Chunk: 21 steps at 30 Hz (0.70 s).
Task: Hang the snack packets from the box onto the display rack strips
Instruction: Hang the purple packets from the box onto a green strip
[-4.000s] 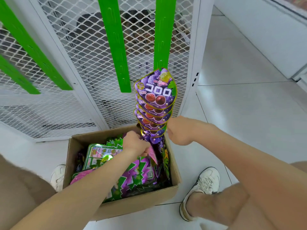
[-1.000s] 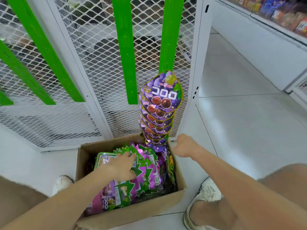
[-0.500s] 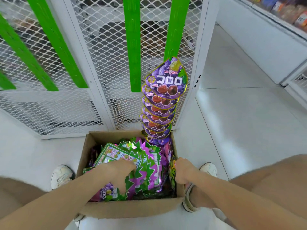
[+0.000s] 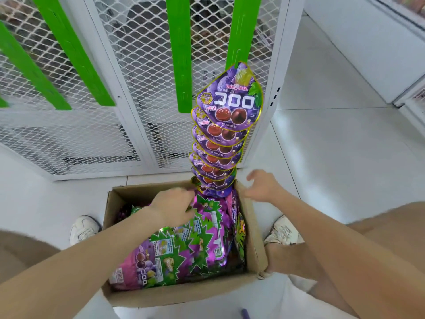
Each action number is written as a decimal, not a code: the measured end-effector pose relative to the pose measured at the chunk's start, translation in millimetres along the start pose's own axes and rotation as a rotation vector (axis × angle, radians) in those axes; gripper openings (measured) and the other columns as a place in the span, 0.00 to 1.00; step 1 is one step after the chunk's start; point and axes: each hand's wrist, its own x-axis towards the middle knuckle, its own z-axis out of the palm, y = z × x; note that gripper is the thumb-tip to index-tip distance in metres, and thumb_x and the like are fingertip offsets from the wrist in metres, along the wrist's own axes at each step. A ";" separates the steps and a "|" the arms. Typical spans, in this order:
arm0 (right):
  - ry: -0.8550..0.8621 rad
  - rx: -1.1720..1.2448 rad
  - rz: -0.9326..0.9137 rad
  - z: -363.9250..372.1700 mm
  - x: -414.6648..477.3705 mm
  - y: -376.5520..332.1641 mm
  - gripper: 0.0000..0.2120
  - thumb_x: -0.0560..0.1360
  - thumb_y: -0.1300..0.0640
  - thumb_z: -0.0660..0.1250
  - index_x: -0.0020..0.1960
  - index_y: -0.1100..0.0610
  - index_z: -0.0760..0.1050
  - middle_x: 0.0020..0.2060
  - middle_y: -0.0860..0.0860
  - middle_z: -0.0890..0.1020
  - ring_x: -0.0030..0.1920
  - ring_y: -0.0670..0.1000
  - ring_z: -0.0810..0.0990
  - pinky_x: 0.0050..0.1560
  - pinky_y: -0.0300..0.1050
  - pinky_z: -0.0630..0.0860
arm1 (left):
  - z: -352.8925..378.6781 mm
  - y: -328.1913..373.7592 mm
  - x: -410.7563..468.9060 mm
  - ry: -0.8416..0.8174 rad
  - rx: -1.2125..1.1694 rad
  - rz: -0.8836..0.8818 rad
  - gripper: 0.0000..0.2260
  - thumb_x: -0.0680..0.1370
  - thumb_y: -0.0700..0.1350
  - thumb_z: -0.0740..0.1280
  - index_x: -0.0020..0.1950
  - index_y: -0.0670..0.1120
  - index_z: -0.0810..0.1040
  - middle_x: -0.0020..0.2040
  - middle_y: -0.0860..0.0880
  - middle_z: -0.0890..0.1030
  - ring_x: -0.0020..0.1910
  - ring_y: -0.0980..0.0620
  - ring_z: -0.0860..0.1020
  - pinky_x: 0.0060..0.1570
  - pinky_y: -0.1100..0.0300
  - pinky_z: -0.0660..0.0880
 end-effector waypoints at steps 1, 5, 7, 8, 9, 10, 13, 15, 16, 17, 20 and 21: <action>0.063 0.236 -0.005 -4.2 5.8 -7.3 0.30 0.71 0.51 0.77 0.70 0.57 0.74 0.57 0.54 0.82 0.59 0.56 0.81 0.63 0.48 0.77 | -1.8 -2.0 5.8 0.113 -0.007 -0.027 0.15 0.80 0.55 0.66 0.61 0.48 0.74 0.58 0.47 0.79 0.58 0.43 0.78 0.52 0.47 0.78; 0.155 0.751 -0.209 -1.3 35.1 -27.9 0.36 0.60 0.52 0.82 0.66 0.45 0.75 0.58 0.44 0.85 0.56 0.49 0.85 0.62 0.57 0.82 | -4.2 -17.7 26.7 0.218 0.007 -0.103 0.29 0.78 0.50 0.69 0.76 0.42 0.66 0.71 0.42 0.72 0.71 0.39 0.70 0.68 0.44 0.71; 0.153 0.817 -0.273 1.9 45.4 -35.5 0.29 0.64 0.58 0.83 0.61 0.46 0.79 0.56 0.44 0.87 0.56 0.47 0.86 0.62 0.57 0.82 | -1.8 -26.8 35.4 0.147 -0.040 -0.098 0.33 0.79 0.49 0.68 0.81 0.42 0.60 0.76 0.41 0.69 0.77 0.38 0.66 0.74 0.41 0.65; 0.148 0.849 -0.306 2.3 49.0 -38.1 0.27 0.65 0.61 0.82 0.60 0.46 0.80 0.56 0.45 0.87 0.56 0.47 0.86 0.63 0.57 0.81 | 0.6 -30.9 39.2 0.095 -0.065 -0.095 0.33 0.79 0.49 0.68 0.81 0.43 0.59 0.76 0.41 0.71 0.77 0.38 0.66 0.75 0.41 0.64; 0.153 0.844 -0.329 1.6 50.4 -41.2 0.25 0.66 0.62 0.82 0.59 0.46 0.80 0.56 0.45 0.87 0.57 0.47 0.86 0.64 0.57 0.81 | 3.5 -33.8 42.1 0.040 -0.097 -0.093 0.31 0.80 0.50 0.66 0.81 0.44 0.60 0.73 0.41 0.74 0.75 0.38 0.69 0.73 0.41 0.66; 0.169 0.844 -0.352 1.8 54.8 -42.8 0.24 0.67 0.63 0.81 0.58 0.46 0.80 0.55 0.45 0.87 0.56 0.46 0.86 0.64 0.57 0.81 | 5.6 -34.8 43.6 -0.009 -0.131 -0.090 0.29 0.80 0.50 0.66 0.79 0.45 0.62 0.70 0.42 0.76 0.72 0.38 0.73 0.70 0.42 0.69; 0.290 0.829 -0.344 -0.2 65.3 -50.3 0.25 0.69 0.64 0.79 0.62 0.49 0.79 0.56 0.47 0.87 0.57 0.48 0.86 0.64 0.54 0.80 | 11.2 -32.4 45.0 -0.029 -0.140 -0.062 0.23 0.81 0.51 0.65 0.75 0.46 0.66 0.67 0.42 0.78 0.66 0.38 0.77 0.61 0.45 0.74; 0.381 0.818 -0.303 -1.4 73.7 -52.6 0.27 0.70 0.63 0.79 0.67 0.56 0.77 0.58 0.50 0.85 0.58 0.50 0.84 0.63 0.51 0.78 | 11.1 -29.9 45.2 -0.011 -0.110 -0.052 0.25 0.81 0.50 0.65 0.77 0.46 0.66 0.70 0.43 0.76 0.68 0.39 0.76 0.63 0.45 0.73; 0.424 0.821 -0.292 -1.7 79.5 -51.5 0.29 0.70 0.62 0.80 0.68 0.56 0.76 0.59 0.50 0.85 0.59 0.51 0.83 0.63 0.50 0.78 | 10.6 -29.4 45.4 -0.013 -0.109 -0.058 0.27 0.82 0.50 0.65 0.79 0.46 0.64 0.72 0.43 0.75 0.69 0.39 0.75 0.65 0.45 0.72; 0.461 0.813 -0.270 -3.8 80.7 -52.0 0.29 0.69 0.61 0.80 0.68 0.56 0.75 0.59 0.50 0.85 0.60 0.51 0.83 0.63 0.50 0.77 | 10.6 -29.9 45.8 -0.015 -0.111 -0.061 0.28 0.82 0.50 0.65 0.80 0.46 0.63 0.73 0.43 0.75 0.70 0.39 0.75 0.67 0.45 0.72; 0.531 0.856 -0.224 -7.2 97.4 -49.1 0.28 0.70 0.62 0.79 0.67 0.55 0.75 0.58 0.49 0.84 0.59 0.51 0.82 0.64 0.51 0.78 | 9.3 -33.8 46.1 -0.029 -0.126 -0.055 0.27 0.82 0.49 0.65 0.80 0.47 0.64 0.72 0.43 0.76 0.67 0.40 0.76 0.65 0.45 0.75; 0.544 0.870 -0.196 -9.9 100.7 -50.3 0.28 0.70 0.63 0.78 0.67 0.55 0.75 0.58 0.48 0.84 0.59 0.51 0.82 0.64 0.53 0.78 | 9.9 -35.2 46.6 -0.031 -0.132 -0.052 0.25 0.81 0.48 0.66 0.78 0.48 0.67 0.69 0.44 0.78 0.65 0.41 0.77 0.62 0.45 0.76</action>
